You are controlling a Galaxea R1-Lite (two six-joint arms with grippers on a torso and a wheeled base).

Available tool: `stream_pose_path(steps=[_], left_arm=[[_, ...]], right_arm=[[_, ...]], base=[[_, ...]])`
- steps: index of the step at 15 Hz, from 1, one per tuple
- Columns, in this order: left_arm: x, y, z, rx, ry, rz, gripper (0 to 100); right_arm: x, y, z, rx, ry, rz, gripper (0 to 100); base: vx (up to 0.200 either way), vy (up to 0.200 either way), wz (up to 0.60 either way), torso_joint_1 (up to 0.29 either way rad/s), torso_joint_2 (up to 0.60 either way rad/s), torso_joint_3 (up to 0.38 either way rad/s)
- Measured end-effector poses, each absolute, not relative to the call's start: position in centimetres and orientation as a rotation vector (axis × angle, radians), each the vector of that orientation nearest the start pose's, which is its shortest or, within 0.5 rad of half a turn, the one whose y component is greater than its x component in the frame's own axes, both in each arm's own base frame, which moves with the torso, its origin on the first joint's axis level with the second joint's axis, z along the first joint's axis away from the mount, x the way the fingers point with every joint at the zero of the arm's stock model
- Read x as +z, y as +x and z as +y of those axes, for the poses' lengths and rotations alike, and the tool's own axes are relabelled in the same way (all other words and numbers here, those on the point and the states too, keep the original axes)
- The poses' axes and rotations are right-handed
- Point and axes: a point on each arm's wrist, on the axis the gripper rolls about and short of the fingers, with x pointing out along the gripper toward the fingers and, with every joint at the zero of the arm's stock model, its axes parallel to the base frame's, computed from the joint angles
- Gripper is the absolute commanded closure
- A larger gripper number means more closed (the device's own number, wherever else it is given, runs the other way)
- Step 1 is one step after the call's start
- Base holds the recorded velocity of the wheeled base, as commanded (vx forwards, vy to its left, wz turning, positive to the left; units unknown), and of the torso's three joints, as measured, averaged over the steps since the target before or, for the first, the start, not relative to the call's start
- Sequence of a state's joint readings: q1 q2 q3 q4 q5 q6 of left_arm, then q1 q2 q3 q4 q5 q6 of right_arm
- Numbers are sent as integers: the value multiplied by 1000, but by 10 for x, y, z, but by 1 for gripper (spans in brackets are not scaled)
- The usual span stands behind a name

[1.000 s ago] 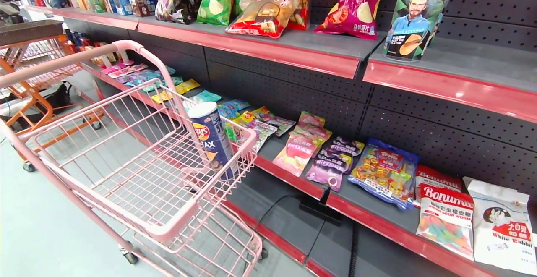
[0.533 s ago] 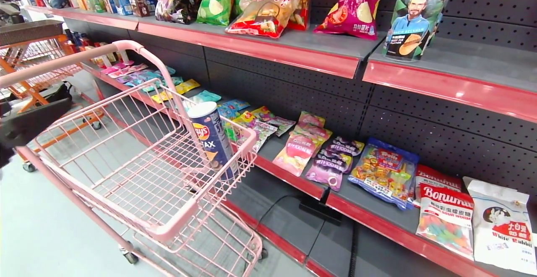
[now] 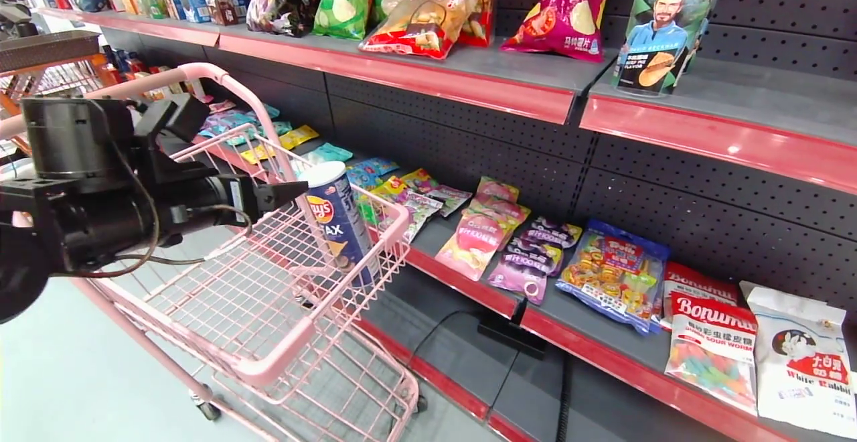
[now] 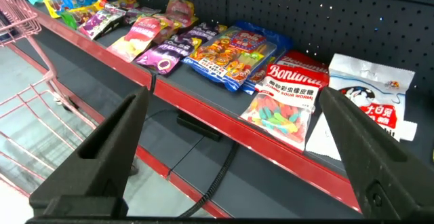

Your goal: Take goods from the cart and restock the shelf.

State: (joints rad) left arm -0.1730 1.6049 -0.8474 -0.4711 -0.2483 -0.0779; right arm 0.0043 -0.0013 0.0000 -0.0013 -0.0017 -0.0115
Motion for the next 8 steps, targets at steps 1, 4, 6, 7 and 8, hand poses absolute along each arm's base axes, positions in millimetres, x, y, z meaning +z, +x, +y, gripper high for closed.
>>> stream_pose_path(steps=[1,4,6,7,8], left_arm=[[200,289,-59,-417,-86,307,0],[183,312,-70,-443,-77,278,0],[168,318,-79,-462,-74,321,0],[163,320,-81,-467,-74,336,0],[158,323,-82,-469,-72,350,0]], right_arm=[[76,-23,0,3,-13,-3,0],[76,-23,0,3,-13,-3,0],[76,-23,0,3,-13,-3,0],[76,-23,0,3,-13,-3,0],[76,-23,0,3,-14,-3,0]], base=[[0,0,0,0,0,0],[0,0,0,0,0,0],[0,0,0,0,0,0],[0,0,0,0,0,0],[0,0,0,0,0,0]])
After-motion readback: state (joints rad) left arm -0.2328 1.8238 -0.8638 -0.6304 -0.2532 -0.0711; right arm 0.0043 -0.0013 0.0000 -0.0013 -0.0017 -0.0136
